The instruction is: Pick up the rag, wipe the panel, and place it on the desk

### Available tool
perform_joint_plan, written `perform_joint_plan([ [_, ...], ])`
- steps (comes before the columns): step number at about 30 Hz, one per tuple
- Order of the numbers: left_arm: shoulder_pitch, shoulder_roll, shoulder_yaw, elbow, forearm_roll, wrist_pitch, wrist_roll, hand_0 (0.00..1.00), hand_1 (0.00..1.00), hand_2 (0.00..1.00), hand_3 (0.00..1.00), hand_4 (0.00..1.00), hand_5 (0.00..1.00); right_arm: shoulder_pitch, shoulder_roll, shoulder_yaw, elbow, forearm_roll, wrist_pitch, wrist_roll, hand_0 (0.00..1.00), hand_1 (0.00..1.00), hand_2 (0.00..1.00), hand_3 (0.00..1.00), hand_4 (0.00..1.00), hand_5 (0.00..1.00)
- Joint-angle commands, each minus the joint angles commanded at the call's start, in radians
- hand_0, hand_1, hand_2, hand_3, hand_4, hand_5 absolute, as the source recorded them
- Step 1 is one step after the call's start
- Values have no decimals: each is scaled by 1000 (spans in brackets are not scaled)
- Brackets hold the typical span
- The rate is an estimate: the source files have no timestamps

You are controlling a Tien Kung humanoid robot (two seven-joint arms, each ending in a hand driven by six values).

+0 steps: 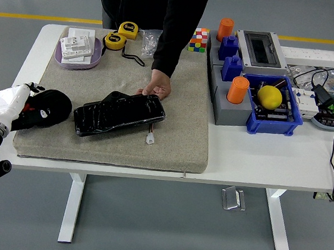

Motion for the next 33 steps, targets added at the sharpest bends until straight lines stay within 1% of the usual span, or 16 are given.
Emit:
perform_joint_plan([
  [4, -4, 8, 19, -6, -16, -23, 11, 437, 656, 778, 786, 998, 455, 2, 1, 3, 0, -3, -1, 2, 752, 560, 697, 591, 995, 539],
  [5, -5, 10, 22, -10, -18, -29, 13, 456, 672, 802, 795, 998, 480, 2, 2, 4, 0, -3, -2, 2, 753, 559, 697, 591, 995, 538],
  [6, -6, 12, 25, -14, -25, -35, 14, 456, 672, 802, 795, 998, 480, 2, 2, 5, 0, -4, -2, 2, 753, 559, 697, 591, 995, 538],
  [10, -12, 25, 29, -44, -18, -56, 19, 456, 672, 802, 795, 998, 480, 3, 2, 4, -3, -3, -1, 2, 753, 559, 697, 591, 995, 538],
  [11, -14, 28, 30, -51, -14, -61, 20, 472, 697, 822, 800, 998, 496, 3, 2, 4, -4, -2, -1, 2, 753, 559, 698, 591, 994, 536],
  [12, -16, 31, 29, -58, -12, -66, 22, 472, 697, 822, 800, 998, 496, 3, 2, 4, -5, -2, -1, 3, 753, 559, 698, 591, 994, 536],
  [16, -19, 39, 24, -69, -8, -84, 30, 472, 697, 822, 800, 998, 496, 3, 4, 4, -5, -2, -1, 3, 753, 559, 698, 591, 994, 536],
  [17, -20, 41, 22, -71, -6, -88, 31, 503, 732, 861, 821, 998, 594, 3, 4, 5, -5, -3, -1, 4, 753, 558, 698, 591, 994, 536],
  [22, -24, 49, 13, -76, -15, -98, 28, 503, 732, 861, 821, 998, 594, 3, 6, 2, -6, -4, -1, 5, 753, 558, 698, 591, 994, 536],
  [23, -25, 50, 12, -76, -17, -101, 28, 508, 742, 870, 826, 998, 684, 4, 6, 2, -6, -5, -1, 5, 753, 559, 697, 591, 993, 535],
  [28, -25, 59, 3, -82, -22, -109, 22, 508, 742, 870, 826, 998, 684, 4, 5, 4, -6, -6, -2, 5, 753, 559, 697, 591, 993, 535],
  [29, -26, 61, 3, -85, -22, -111, 22, 512, 747, 871, 835, 998, 747, 4, 4, 5, -6, -6, -2, 5, 753, 558, 697, 591, 993, 535],
  [33, -29, 76, -2, -107, -17, -121, 26, 512, 747, 871, 835, 998, 747, 2, 3, 8, -7, -8, -1, 5, 753, 558, 697, 591, 993, 535],
])
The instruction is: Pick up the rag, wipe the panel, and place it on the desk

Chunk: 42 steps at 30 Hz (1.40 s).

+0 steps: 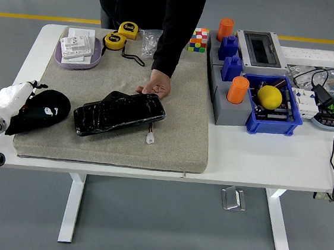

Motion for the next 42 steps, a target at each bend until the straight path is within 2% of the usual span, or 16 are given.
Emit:
perform_joint_plan([
  [7, -1, 37, -11, -41, 19, -11, 8, 513, 749, 871, 827, 998, 775, -2, 2, 4, -1, -2, 0, 2, 755, 558, 698, 590, 992, 535],
  [11, 16, 63, -42, -98, 30, -14, 20, 512, 749, 870, 830, 998, 790, -3, 2, 5, -2, 0, 0, 2, 755, 557, 697, 591, 992, 533],
  [14, 46, 80, -105, -167, 37, -12, 38, 518, 751, 866, 832, 998, 792, -4, 4, 6, -4, 0, 1, 3, 754, 557, 698, 591, 991, 531],
  [21, 106, 100, -243, -333, 67, -16, 95, 516, 751, 862, 824, 998, 793, -7, 5, 9, -4, -1, 0, 1, 754, 558, 697, 591, 991, 530],
  [30, 169, 123, -434, -508, 72, -35, 153, 512, 750, 860, 825, 998, 796, -5, 10, 5, -4, 2, -3, 1, 753, 558, 698, 591, 990, 530],
  [34, 182, 154, -486, -575, 82, -57, 178, 503, 740, 833, 813, 998, 801, -5, 11, -3, -5, 6, -2, 0, 755, 558, 698, 590, 989, 529],
  [42, 200, 219, -562, -671, 112, -96, 228, 505, 738, 828, 807, 998, 799, -6, 15, -14, -5, 8, -1, -2, 753, 558, 698, 590, 989, 529],
])
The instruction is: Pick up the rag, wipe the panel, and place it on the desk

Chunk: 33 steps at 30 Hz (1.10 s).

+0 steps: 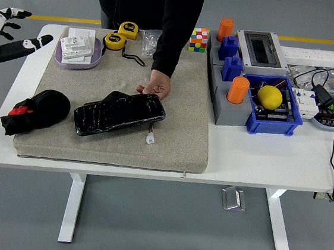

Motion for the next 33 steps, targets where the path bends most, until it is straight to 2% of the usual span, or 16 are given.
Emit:
perform_joint_plan([
  [7, 4, 46, -46, -43, -12, -2, 3, 505, 741, 825, 807, 998, 802, 2, -4, -24, -2, 12, 3, -4, 755, 558, 698, 590, 989, 529],
  [13, 15, 67, -70, -59, -10, -3, 4, 504, 738, 822, 810, 998, 802, 7, -9, -51, 0, 22, 4, -8, 755, 559, 698, 590, 990, 529],
  [25, 6, 111, -53, -103, -14, -11, 15, 504, 738, 823, 808, 998, 801, 9, -6, -83, 1, 27, 4, -12, 755, 559, 697, 590, 990, 531],
  [33, 7, 138, -72, -117, -21, -15, 20, 503, 738, 823, 810, 998, 801, 5, 1, -112, 1, 34, 7, -12, 754, 559, 698, 590, 991, 531],
])
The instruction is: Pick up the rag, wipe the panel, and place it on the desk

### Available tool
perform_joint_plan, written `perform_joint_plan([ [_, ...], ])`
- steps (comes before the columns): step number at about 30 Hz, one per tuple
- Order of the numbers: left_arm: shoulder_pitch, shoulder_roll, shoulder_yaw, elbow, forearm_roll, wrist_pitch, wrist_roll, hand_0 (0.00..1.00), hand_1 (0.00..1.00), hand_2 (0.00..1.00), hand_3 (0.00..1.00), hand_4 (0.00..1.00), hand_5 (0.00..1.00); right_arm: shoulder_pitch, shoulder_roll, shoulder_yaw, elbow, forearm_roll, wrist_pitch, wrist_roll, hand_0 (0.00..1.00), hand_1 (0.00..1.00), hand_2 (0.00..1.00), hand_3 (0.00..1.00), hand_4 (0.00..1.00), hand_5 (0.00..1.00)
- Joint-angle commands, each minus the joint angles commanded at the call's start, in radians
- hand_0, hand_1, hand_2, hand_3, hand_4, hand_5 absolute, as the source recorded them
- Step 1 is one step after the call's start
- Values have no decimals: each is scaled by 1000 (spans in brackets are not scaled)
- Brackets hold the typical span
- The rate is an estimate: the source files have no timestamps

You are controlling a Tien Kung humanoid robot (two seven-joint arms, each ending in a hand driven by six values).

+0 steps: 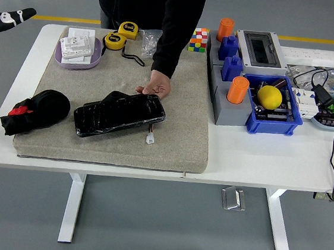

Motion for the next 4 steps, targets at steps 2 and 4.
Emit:
perform_joint_plan([
  [2, -2, 7, -5, -1, -2, -2, 1, 503, 738, 823, 810, 998, 801, -2, 2, -4, 0, 1, 1, -1, 754, 559, 698, 590, 991, 531],
  [4, 0, 10, -14, -2, -3, 0, 0, 503, 738, 823, 810, 998, 801, -1, 3, -11, 0, 5, 2, 0, 754, 559, 698, 590, 991, 531],
])
